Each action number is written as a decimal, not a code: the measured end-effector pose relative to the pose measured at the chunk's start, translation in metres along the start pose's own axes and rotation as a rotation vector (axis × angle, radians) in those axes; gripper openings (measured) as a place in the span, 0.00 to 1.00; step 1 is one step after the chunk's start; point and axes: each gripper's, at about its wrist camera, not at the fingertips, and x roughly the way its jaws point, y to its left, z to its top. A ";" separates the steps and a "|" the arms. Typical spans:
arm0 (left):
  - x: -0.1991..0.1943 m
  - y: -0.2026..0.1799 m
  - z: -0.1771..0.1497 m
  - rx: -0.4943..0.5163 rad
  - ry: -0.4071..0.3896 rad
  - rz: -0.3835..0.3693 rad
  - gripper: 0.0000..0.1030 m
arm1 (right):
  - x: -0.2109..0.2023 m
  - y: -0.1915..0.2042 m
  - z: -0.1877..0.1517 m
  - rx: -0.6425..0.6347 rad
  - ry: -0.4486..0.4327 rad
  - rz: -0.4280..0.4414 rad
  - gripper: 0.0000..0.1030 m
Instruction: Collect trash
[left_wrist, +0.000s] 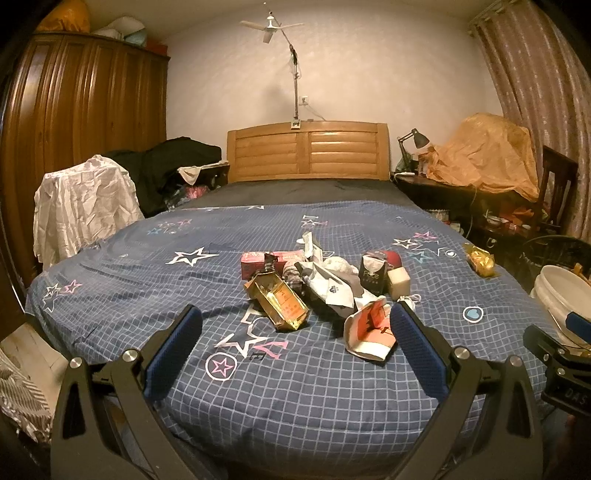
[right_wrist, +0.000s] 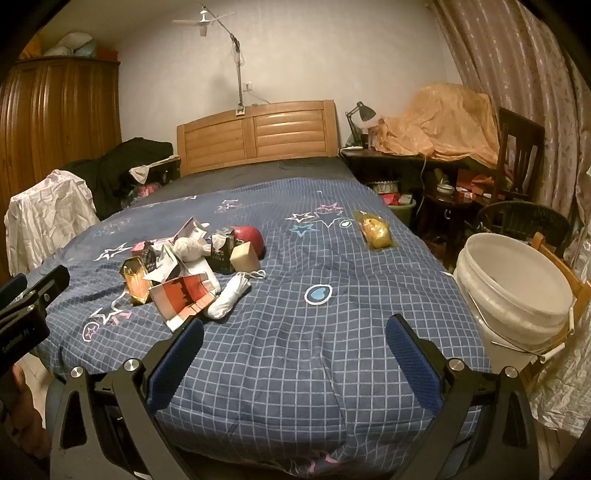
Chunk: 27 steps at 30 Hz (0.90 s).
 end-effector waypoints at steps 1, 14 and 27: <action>0.000 0.001 0.000 -0.001 0.001 0.001 0.95 | 0.000 0.000 0.000 0.000 -0.001 0.001 0.95; 0.015 0.012 0.001 -0.056 0.056 0.053 0.95 | 0.017 0.006 -0.001 -0.007 0.041 0.051 0.95; 0.057 0.066 -0.014 -0.150 0.151 0.188 0.95 | 0.064 0.050 0.000 -0.109 0.113 0.289 0.69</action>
